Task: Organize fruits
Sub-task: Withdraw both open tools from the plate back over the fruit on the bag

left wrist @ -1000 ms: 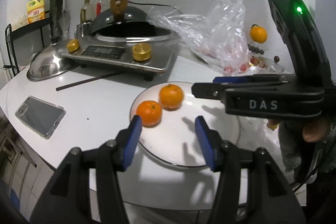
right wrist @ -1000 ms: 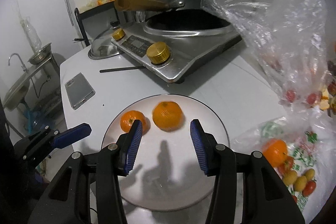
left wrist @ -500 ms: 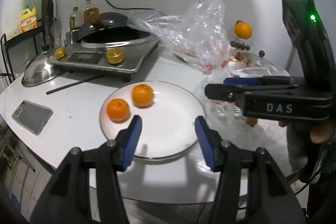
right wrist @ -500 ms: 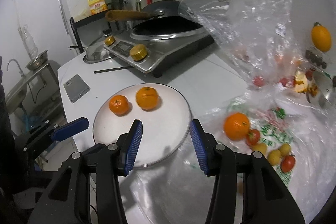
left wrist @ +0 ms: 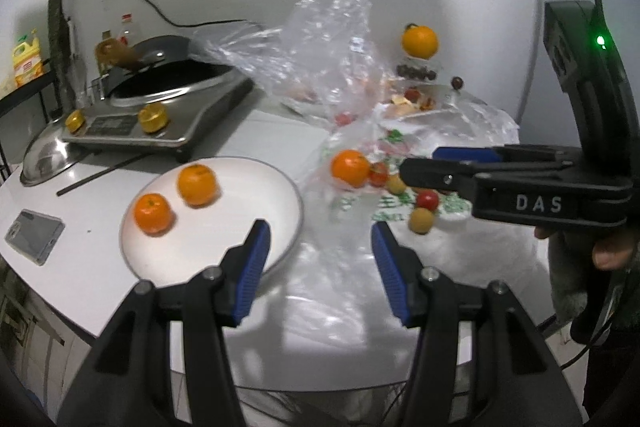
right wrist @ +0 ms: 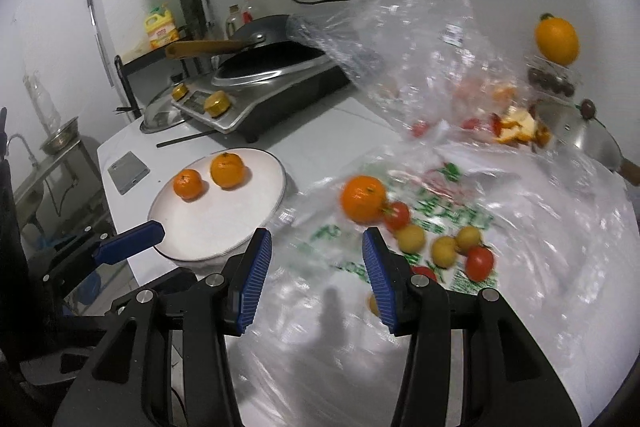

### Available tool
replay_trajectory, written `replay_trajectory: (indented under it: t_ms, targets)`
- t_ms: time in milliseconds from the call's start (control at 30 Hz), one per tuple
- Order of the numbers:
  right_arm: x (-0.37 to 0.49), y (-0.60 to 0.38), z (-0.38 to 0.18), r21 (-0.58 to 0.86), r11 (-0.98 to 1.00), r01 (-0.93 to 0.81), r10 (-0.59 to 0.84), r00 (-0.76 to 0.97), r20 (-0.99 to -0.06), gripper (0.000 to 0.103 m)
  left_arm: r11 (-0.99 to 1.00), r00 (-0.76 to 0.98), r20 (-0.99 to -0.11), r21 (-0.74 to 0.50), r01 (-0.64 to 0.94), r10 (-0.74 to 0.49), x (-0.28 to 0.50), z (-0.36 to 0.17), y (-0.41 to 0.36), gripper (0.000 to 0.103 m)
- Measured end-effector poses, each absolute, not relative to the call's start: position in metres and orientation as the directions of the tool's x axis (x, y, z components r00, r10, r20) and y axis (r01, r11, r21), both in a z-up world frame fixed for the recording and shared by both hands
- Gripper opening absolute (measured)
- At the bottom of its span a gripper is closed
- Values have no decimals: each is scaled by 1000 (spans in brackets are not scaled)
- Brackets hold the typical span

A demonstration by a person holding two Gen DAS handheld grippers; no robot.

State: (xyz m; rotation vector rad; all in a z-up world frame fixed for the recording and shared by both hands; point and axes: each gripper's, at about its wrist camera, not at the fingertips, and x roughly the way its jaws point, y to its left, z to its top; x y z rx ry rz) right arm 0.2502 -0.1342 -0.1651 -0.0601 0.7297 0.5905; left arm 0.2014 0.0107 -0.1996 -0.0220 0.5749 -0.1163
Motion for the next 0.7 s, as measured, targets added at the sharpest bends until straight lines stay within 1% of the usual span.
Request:
replay_trajectory:
  t_ms: [700]
  targets:
    - [259, -219, -189, 182, 873, -453, 454, 617, -643, 50, 985, 786, -603, -3, 172, -139, 232, -215, -63, 54]
